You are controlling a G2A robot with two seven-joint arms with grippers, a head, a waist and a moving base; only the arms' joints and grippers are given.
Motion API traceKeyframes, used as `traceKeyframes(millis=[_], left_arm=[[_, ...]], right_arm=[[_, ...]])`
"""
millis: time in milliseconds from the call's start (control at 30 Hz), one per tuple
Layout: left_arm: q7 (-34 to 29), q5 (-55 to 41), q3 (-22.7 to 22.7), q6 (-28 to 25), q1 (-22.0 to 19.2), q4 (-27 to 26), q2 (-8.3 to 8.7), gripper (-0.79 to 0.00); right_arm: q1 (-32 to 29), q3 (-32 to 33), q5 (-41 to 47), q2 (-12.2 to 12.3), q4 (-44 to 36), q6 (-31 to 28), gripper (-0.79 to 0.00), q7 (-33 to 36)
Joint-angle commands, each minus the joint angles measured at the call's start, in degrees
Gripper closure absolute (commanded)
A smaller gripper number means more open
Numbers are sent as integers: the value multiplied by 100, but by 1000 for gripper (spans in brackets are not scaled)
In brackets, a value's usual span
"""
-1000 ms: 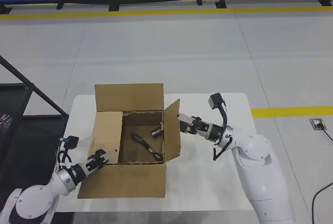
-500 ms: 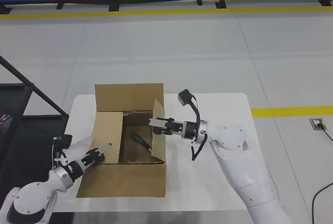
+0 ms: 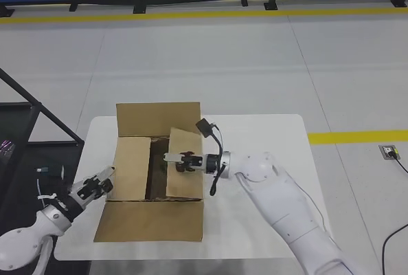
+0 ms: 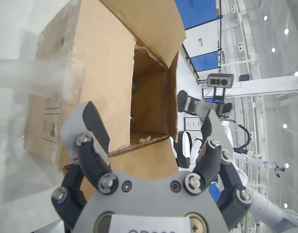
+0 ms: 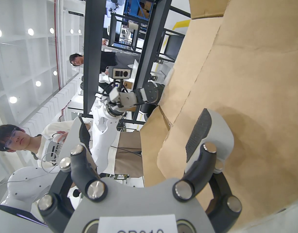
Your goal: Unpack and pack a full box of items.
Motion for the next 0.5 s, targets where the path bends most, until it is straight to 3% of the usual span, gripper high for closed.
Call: traceKeyframes(millis=[0,233,467], left_arm=[[-107,-95,-379,-243,146,25,25,-785],[-1121,-85,-1050,-1252,498,588,128,-785],[-2035,365,-906,-2185,614,1143,217,-785]], right_arm=[[85,-86,-121,-29,133,31,-785,-110],[342,-408,-637,-129,475,279,-785,-350],[554,-633,-832,-239,798,433,-785,-374]])
